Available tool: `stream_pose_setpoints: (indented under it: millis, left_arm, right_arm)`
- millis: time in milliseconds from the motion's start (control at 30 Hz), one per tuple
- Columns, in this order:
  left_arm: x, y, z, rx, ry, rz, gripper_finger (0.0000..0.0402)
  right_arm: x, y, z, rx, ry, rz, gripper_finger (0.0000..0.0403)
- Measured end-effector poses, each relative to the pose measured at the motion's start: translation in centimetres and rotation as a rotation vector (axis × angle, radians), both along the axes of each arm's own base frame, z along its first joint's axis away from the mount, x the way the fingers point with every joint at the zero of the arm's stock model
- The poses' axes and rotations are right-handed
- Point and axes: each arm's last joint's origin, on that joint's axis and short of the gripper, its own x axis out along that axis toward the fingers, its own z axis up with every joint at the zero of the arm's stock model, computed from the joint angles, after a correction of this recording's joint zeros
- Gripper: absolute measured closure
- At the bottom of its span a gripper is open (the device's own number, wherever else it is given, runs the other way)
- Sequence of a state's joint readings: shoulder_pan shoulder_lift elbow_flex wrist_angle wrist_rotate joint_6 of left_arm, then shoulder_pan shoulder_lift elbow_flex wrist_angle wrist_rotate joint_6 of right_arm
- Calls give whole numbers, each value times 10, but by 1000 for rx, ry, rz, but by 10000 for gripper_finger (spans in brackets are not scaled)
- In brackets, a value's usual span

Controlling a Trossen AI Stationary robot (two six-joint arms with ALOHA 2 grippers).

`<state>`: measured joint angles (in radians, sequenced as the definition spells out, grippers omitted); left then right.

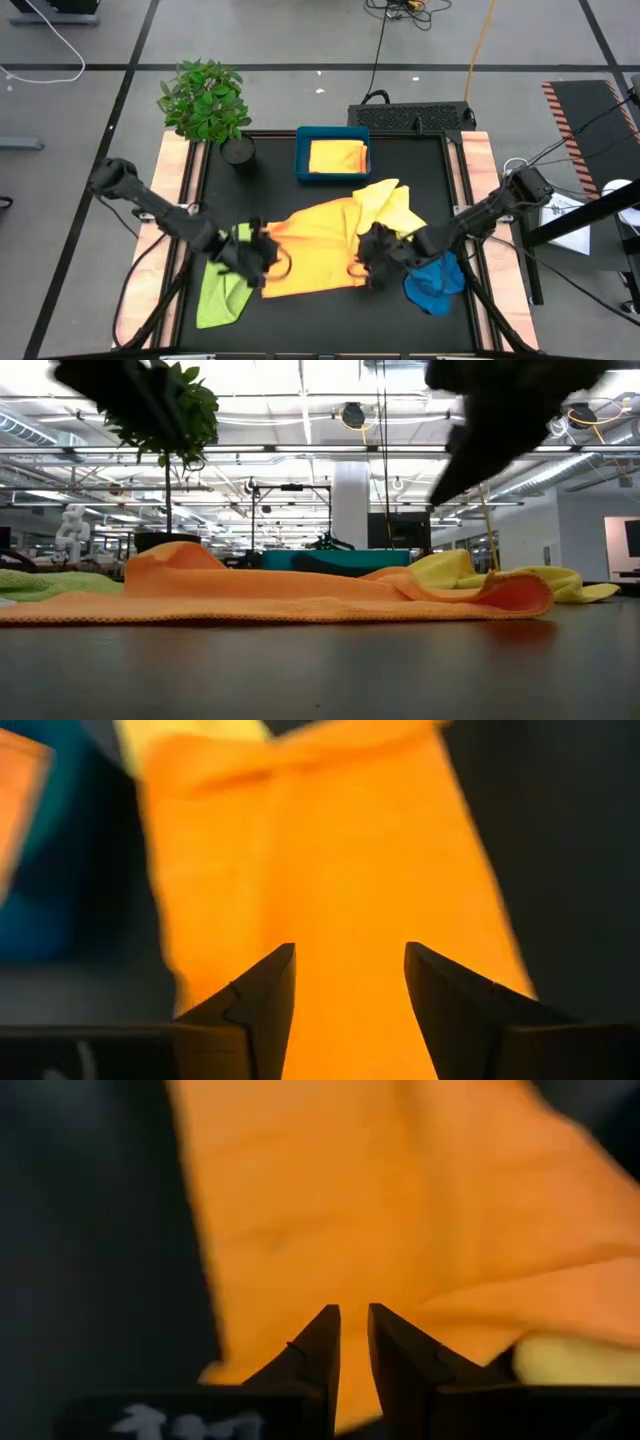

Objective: Fold microfiber towels
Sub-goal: Fold the orange microfiber towel

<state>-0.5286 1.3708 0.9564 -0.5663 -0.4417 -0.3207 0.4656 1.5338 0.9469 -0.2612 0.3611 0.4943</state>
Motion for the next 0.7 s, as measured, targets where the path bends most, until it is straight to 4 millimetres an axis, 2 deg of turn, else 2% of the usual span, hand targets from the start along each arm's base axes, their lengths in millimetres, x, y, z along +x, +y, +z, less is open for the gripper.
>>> stream_pose_setpoints:
  millis: [167,333,533,700]
  left_arm:
    - [-7,-29,-36,-25,3,-4,226]
    - [-7,-45,-66,-11,30,-22,239]
    - [0,-51,-80,-39,20,10,249]
    - [3,-54,-85,-48,23,10,249]
  right_arm:
    - [-14,37,-7,1,-38,85,333]
    - [-14,64,-35,-50,-17,136,316]
    - [-6,67,-62,-110,81,110,302]
    - [0,64,-63,-188,68,96,301]
